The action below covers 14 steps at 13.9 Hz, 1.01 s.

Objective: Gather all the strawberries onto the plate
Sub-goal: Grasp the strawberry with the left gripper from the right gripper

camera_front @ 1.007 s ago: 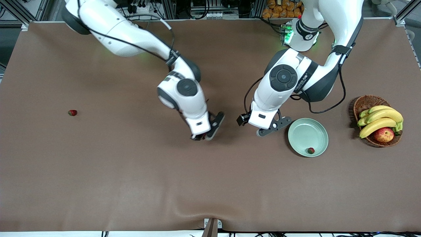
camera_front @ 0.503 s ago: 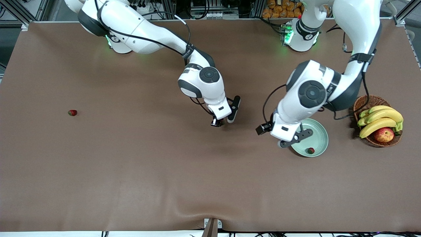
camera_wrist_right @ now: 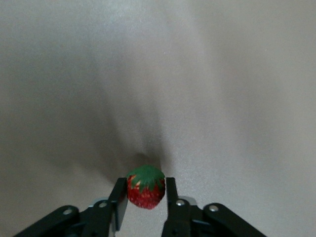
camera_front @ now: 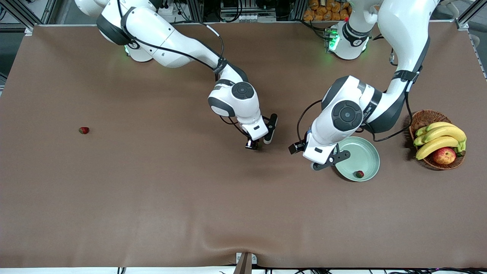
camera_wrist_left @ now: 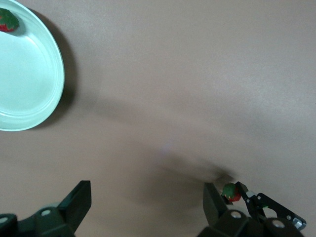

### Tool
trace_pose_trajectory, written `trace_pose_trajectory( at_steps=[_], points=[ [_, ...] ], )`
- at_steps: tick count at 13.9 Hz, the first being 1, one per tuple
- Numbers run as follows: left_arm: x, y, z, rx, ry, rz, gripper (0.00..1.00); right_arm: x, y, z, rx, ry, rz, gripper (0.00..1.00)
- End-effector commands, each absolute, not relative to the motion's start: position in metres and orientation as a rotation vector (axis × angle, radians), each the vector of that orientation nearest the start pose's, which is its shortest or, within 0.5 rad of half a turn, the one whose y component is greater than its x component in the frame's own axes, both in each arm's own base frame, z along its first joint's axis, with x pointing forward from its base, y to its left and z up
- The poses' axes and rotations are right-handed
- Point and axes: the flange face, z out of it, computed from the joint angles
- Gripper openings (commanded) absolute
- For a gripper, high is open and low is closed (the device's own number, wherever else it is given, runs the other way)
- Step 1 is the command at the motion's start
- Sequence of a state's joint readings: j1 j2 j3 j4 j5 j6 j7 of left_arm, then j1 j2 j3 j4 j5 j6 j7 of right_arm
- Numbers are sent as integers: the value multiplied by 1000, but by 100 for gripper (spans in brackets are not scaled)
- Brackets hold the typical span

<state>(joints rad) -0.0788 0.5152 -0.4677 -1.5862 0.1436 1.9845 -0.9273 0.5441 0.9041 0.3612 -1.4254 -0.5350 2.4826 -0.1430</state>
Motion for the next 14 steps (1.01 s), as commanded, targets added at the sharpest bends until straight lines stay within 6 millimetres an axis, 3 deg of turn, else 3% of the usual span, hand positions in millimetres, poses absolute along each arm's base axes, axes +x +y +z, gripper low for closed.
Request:
trace_pose_trajectory(
  at_steps=[1, 4, 7, 11, 13, 14],
  points=[
    [599, -317, 354, -3105, -617, 173, 100, 513, 542, 218, -2516, -1917, -467, 100],
    [598, -324, 348, -3107, -660, 168, 100, 533, 518, 242, -2560, -1871, -498, 100],
    [590, -352, 331, -3097, -783, 172, 100, 546, 484, 265, -2618, -1813, -496, 100],
    [568, -405, 289, -3069, -981, 189, 100, 575, 394, 291, -2779, -1661, -467, 100],
    [557, -431, 275, -3059, -1067, 187, 100, 589, 353, 297, -2885, -1499, -459, 100],
    [551, -443, 265, -3046, -1071, 191, 95, 595, 332, 295, -2945, -1389, -445, 100]
  ],
)
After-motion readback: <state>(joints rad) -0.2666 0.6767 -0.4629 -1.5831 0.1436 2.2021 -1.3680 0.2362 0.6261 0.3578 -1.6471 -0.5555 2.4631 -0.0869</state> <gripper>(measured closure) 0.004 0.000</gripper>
